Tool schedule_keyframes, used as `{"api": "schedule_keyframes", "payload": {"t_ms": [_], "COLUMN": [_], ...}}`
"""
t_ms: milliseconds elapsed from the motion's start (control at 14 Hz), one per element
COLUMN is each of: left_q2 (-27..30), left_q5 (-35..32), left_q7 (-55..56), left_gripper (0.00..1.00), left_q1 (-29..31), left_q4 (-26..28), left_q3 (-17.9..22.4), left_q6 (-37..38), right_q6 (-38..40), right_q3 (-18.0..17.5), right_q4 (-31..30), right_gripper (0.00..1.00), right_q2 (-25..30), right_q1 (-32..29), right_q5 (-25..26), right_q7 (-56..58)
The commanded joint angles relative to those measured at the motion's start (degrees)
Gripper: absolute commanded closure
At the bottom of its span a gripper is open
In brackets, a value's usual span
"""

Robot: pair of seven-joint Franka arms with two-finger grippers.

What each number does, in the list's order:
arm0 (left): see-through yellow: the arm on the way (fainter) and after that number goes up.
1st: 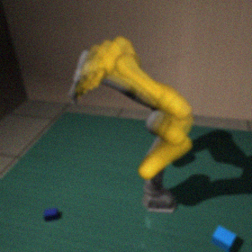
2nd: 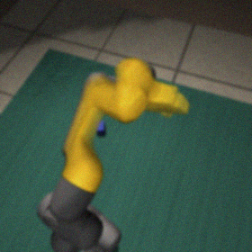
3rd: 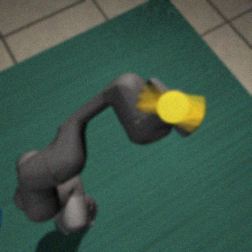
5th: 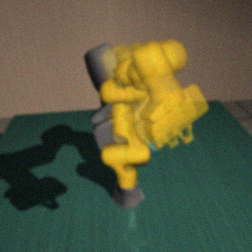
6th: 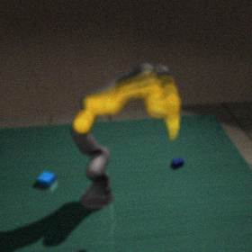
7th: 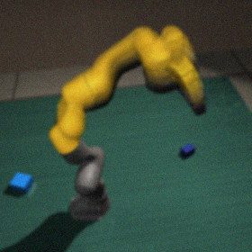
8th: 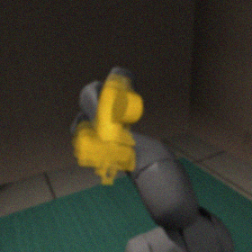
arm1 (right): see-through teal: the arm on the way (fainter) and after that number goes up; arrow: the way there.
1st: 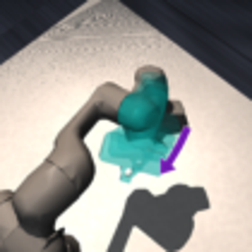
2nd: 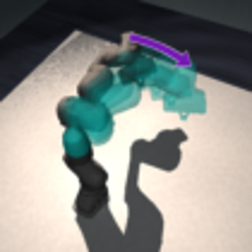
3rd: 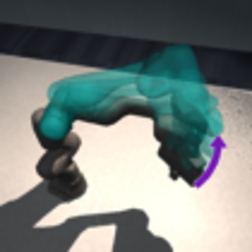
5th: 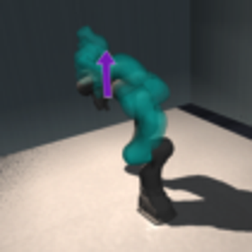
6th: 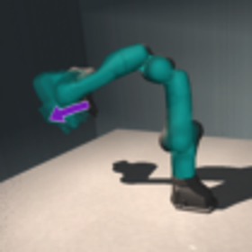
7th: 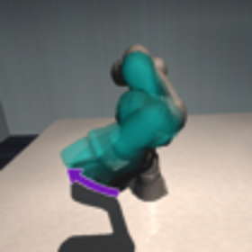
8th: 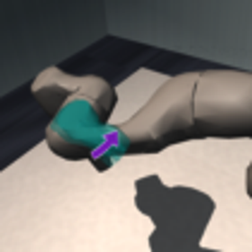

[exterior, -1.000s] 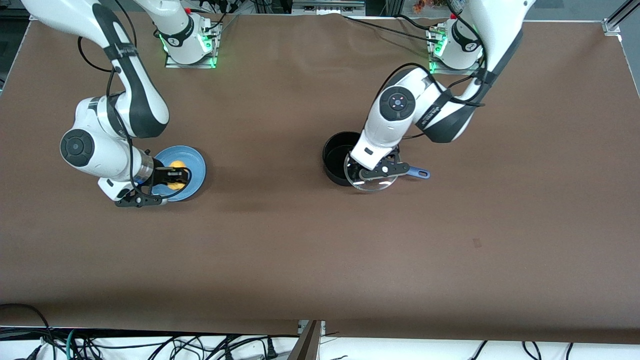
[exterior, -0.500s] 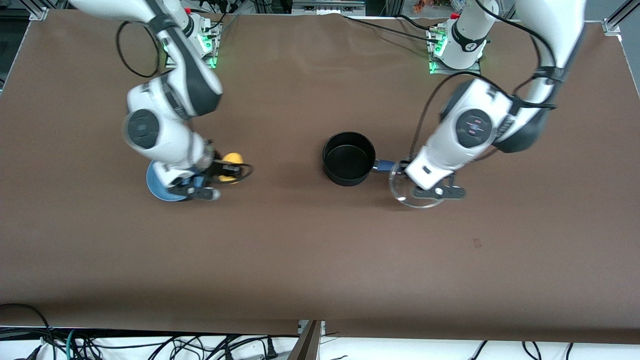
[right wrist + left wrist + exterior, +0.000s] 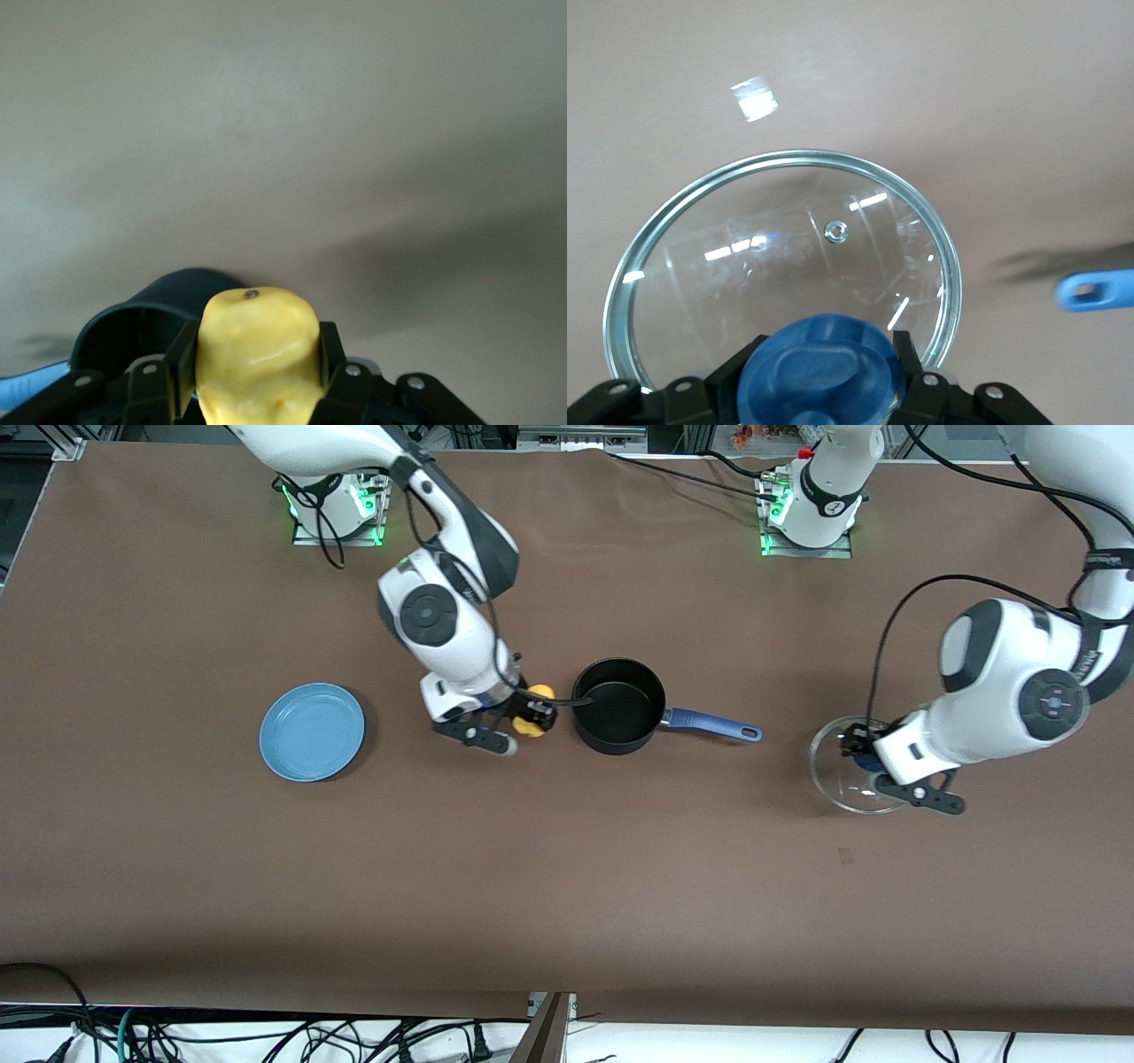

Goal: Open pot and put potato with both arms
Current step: 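Lift the lid with the left gripper while the right gripper lifts the potato, then lower the potato into the pot while the left gripper sets the lid down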

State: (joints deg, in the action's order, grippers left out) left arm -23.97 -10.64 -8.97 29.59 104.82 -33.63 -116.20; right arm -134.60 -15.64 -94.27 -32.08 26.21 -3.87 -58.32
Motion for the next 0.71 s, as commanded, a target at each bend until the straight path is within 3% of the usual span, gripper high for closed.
{"api": "schedule_keyframes", "payload": {"t_ms": [0, 214, 643], "left_q2": [-0.45, -6.33, -9.95], "left_q5": [0.89, 0.36, 0.89], "left_q7": [-5.87, -8.87, -6.85], "left_gripper": [1.00, 1.00, 1.00], "left_q1": [3.53, 6.61, 7.14], "left_q4": [5.38, 6.36, 6.10], "left_q3": [-0.65, -0.56, -0.39], "left_q6": [-7.52, -13.52, -13.09], "right_q6": [-5.47, -6.90, -7.43], "right_q3": [0.52, 0.61, 0.70], "right_q4": [2.42, 6.89, 8.40], "right_gripper": [0.52, 0.52, 0.52], "right_q2": [-3.59, -7.55, -10.37], "right_q1": [4.45, 8.05, 10.61], "right_q5": [0.18, 0.36, 0.62], "right_q7": [-5.65, -10.67, -11.29]}}
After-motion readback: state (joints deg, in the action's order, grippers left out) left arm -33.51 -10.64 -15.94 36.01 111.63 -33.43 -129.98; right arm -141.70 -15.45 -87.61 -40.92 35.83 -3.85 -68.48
